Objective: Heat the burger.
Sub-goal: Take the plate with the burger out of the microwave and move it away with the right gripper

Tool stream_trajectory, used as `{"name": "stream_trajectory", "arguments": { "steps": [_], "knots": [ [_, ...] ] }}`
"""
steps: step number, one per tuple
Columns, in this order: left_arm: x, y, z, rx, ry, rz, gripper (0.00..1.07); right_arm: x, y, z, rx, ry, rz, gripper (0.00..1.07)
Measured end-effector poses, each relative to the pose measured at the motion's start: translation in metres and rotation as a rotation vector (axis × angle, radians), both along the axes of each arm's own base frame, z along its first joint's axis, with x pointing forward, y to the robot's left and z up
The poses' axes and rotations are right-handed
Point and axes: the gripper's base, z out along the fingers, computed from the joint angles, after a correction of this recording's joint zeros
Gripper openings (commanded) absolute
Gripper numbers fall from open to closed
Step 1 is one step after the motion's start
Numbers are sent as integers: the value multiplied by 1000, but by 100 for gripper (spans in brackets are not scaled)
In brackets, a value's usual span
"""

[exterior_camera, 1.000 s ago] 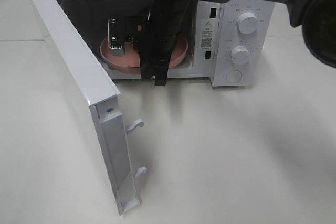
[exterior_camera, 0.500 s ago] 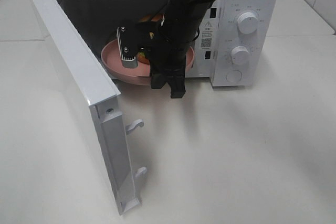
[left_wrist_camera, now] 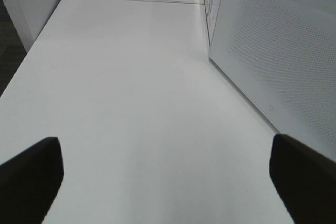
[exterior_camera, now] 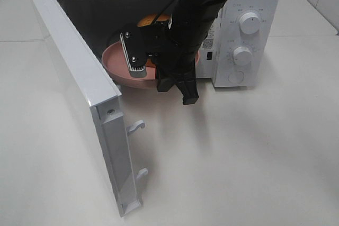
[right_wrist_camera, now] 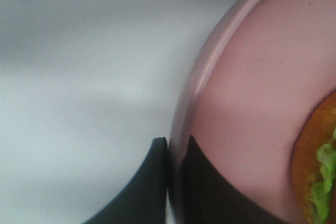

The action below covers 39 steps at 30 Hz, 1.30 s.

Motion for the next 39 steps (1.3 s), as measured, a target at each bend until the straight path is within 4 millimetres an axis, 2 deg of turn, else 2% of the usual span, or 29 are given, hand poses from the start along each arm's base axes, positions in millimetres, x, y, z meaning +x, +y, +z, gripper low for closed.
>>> {"name": "stream_trajectory", "arguments": {
  "steps": [8,14,33,39],
  "knots": [
    [0,0,0,0,0,0,100,-8,-4,14,20,-66,13,0],
    [0,0,0,0,0,0,100,-14,-10,16,33,-90,11,0],
    [0,0,0,0,0,0,100,-57,-41,27,53,-192,41,0],
    [0,0,0,0,0,0,100,-65,-48,28,68,-216,34,0]
  ]
}}
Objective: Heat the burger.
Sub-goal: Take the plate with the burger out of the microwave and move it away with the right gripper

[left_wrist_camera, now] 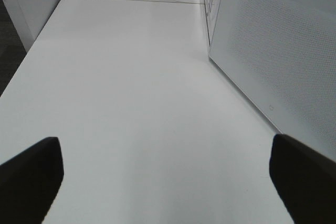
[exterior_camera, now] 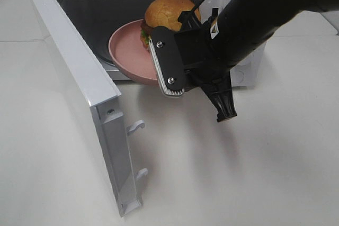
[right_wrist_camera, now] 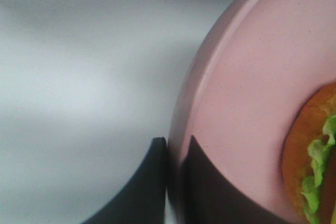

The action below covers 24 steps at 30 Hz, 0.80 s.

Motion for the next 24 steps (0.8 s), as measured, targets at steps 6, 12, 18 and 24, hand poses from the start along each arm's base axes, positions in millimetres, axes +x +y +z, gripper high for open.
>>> {"name": "stream_trajectory", "arguments": {
  "steps": [6,12,18,24],
  "knots": [
    [0,0,0,0,0,0,100,-18,-16,9,18,-36,-6,0],
    [0,0,0,0,0,0,100,-35,-31,20,41,-82,-2,0],
    [0,0,0,0,0,0,100,-55,-49,18,31,-76,-1,0],
    [0,0,0,0,0,0,100,-73,-64,19,29,-89,4,0]
  ]
}}
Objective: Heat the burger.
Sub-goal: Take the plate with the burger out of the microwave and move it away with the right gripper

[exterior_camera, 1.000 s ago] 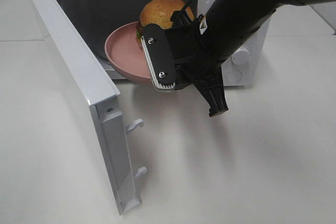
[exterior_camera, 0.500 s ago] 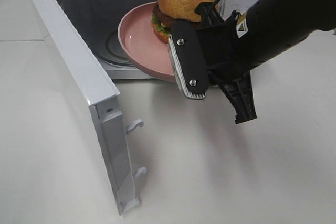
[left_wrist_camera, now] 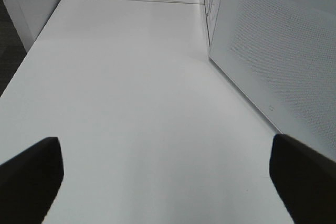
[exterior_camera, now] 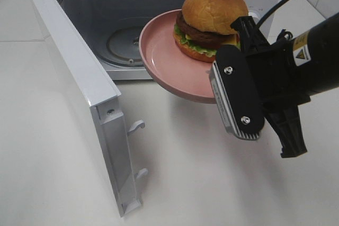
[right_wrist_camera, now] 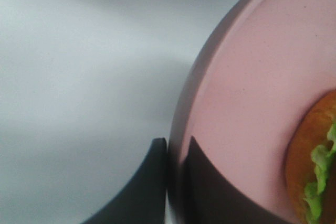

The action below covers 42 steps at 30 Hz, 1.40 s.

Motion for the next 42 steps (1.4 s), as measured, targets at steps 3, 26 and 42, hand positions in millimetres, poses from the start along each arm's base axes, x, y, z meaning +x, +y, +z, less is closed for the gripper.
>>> {"name": "stream_trajectory", "arguments": {
  "steps": [3,26,42],
  "knots": [
    [0,0,0,0,0,0,100,-9,-9,1,-12,-4,3,0],
    [0,0,0,0,0,0,100,-56,-68,-13,-80,125,-393,0],
    [0,0,0,0,0,0,100,-43,-83,-15,-29,62,-862,0]
  ]
}}
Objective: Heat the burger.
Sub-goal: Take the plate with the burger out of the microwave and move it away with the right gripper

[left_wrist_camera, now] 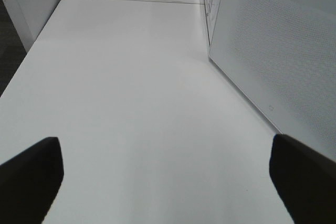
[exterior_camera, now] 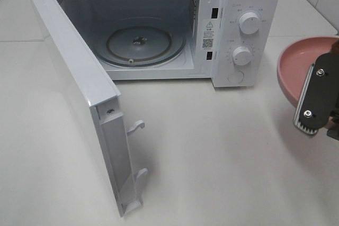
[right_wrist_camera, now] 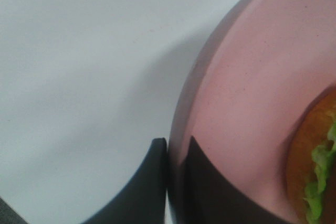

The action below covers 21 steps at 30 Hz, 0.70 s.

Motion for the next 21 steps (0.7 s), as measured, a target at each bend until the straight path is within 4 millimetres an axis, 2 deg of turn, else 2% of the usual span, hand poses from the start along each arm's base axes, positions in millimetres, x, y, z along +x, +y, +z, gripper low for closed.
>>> {"name": "stream_trajectory", "arguments": {
  "steps": [5,12,15,16,17,19,21],
  "knots": [
    [0,0,0,0,0,0,100,8,-4,-6,-15,-38,-206,0],
    [0,0,0,0,0,0,100,13,-5,-12,34,-47,-334,0],
    [0,0,0,0,0,0,100,20,-16,-15,51,-38,-427,0],
    [0,0,0,0,0,0,100,24,-26,-18,43,-27,-495,0],
    [0,0,0,0,0,0,100,24,-26,-18,43,-27,-495,0],
    [0,0,0,0,0,0,100,31,-41,-23,29,-8,-591,0],
    [0,0,0,0,0,0,100,33,-46,-26,28,-1,-616,0]
  ]
}}
